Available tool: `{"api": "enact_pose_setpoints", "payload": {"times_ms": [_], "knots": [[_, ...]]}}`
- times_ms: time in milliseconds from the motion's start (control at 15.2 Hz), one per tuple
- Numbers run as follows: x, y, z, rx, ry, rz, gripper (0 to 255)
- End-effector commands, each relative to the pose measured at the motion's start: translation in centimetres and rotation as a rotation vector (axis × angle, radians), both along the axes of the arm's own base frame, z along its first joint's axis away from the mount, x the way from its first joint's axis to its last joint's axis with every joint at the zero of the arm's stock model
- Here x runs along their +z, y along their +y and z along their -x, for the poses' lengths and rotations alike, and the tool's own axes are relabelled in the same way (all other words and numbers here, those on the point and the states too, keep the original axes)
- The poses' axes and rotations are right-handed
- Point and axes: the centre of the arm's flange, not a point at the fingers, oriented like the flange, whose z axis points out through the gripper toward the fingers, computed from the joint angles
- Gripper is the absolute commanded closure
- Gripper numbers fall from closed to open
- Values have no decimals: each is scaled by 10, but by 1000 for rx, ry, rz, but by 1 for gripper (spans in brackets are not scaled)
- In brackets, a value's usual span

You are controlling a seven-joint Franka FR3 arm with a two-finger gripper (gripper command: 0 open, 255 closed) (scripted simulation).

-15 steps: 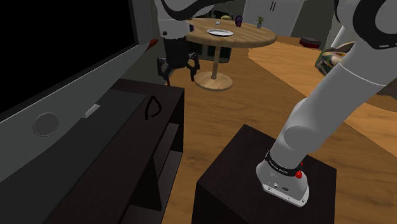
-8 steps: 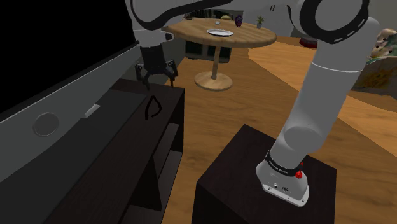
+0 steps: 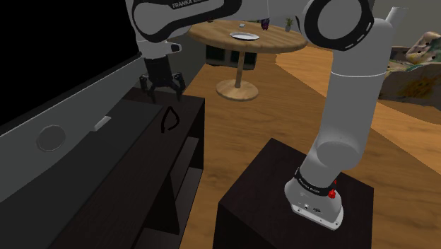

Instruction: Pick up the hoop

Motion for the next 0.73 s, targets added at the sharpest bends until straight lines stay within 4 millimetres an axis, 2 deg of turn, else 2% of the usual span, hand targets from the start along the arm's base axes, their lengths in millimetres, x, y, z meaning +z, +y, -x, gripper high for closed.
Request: {"api": "enact_pose_setpoints", "payload": {"times_ms": [0, 198, 264, 396, 660], "knots": [[-26, 1, -2, 0, 26, 2, 0], [-34, 1, -2, 0, 26, 2, 0], [-28, 4, -4, 0, 26, 2, 255], [-30, 6, 2, 0, 26, 2, 255], [-22, 4, 5, -1, 26, 3, 255]]}}
